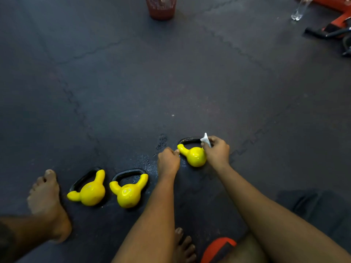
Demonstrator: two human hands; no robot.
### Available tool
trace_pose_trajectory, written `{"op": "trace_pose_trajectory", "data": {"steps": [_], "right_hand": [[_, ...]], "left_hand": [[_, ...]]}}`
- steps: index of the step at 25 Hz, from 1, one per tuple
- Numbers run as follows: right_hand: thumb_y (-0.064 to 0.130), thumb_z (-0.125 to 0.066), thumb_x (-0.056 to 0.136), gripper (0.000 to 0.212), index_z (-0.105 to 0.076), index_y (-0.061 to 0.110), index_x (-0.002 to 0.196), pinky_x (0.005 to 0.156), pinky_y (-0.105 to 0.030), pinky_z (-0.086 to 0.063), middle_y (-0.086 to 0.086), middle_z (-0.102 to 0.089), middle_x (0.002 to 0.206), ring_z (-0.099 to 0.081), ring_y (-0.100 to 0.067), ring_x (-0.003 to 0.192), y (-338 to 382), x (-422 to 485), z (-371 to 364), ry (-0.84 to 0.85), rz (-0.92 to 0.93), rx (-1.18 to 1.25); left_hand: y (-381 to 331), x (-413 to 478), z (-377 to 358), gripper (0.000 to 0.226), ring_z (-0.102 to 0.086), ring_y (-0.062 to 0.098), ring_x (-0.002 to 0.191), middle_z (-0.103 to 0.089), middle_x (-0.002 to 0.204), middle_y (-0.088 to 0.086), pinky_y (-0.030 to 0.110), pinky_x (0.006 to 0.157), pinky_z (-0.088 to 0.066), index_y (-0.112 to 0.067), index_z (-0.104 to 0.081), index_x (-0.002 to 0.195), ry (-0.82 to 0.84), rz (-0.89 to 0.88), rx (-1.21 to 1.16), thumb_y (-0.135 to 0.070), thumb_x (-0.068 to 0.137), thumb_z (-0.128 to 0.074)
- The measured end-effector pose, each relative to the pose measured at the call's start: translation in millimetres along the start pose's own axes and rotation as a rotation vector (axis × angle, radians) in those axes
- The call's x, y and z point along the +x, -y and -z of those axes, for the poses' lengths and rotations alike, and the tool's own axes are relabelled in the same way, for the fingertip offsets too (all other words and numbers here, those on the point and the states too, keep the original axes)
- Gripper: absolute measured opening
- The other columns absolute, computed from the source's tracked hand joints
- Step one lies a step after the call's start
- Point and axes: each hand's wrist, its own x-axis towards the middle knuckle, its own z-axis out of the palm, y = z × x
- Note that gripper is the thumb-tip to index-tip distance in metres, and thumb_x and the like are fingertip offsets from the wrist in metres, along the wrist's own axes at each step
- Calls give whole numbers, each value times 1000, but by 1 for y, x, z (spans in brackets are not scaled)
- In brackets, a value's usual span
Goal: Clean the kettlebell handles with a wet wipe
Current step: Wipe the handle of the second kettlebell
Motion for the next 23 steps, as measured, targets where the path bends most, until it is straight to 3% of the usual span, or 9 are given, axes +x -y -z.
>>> {"op": "trace_pose_trajectory", "data": {"steps": [3,7,12,19,23], "right_hand": [[12,-67,82,10,-67,16,91,72,-30,-55,-5,-74,82,-70,-18,78,8,-38,-3,48,-145,321],[6,-57,89,7,-58,3,95,72,-35,-56,-9,-72,90,-70,-19,86,28,-90,-23,260,-226,741],[10,-56,96,11,-61,6,87,56,-30,-59,-15,-65,78,-66,-18,63,55,-142,-37,511,-244,683],[22,-52,99,19,-63,7,101,48,-27,-54,-10,-65,73,-62,-18,54,82,-172,-34,523,-185,657],[18,-57,97,12,-63,8,98,49,-24,-52,-13,-65,88,-61,-17,64,88,-181,-49,501,-170,602]], "left_hand": [[16,-28,32,28,-60,38,95,-67,99,19,34,71,-42,-8,-63,89,-153,55,-90,-34,95,-53],[59,-63,72,22,-61,39,96,-68,99,22,38,75,-46,-7,-64,89,-376,145,-146,-27,94,-54],[106,-90,112,22,-61,38,104,-68,109,20,41,82,-49,-9,-68,101,-453,271,-194,-25,93,-56],[103,-100,135,20,-60,36,101,-68,106,16,36,77,-45,-9,-65,96,-438,208,-348,-25,94,-53],[104,-90,150,20,-59,36,103,-68,106,18,35,81,-44,-6,-66,97,-453,150,-377,-22,94,-54]]}}
